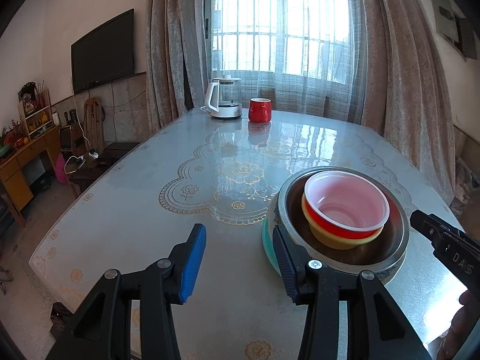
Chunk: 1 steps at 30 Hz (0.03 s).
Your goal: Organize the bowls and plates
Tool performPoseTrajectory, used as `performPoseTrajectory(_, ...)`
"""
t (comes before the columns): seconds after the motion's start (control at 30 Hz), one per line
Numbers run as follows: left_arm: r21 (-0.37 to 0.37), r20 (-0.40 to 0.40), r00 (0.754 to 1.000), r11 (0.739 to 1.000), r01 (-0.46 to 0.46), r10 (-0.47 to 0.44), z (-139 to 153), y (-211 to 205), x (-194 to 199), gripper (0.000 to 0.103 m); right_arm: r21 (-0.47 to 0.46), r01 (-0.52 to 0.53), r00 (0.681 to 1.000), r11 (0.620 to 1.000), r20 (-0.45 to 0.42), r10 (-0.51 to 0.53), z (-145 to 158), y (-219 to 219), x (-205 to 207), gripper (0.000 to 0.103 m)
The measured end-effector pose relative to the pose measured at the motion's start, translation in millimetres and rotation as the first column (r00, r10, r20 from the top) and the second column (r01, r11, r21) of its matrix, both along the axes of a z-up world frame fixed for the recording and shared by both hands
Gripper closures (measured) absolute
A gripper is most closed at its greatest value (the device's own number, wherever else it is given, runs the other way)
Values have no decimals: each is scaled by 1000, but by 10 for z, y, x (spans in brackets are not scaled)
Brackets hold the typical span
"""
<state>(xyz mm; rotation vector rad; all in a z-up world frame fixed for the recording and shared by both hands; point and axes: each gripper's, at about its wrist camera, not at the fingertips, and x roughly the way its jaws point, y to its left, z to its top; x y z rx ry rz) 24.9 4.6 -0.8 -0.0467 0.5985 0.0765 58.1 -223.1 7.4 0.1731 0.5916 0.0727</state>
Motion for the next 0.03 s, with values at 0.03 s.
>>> performPoseTrajectory(0.03,-3,-10,1000,1000,-1,1,-13,13,18,56,1,5,1000,1000,4,-5,13,-31,9,68)
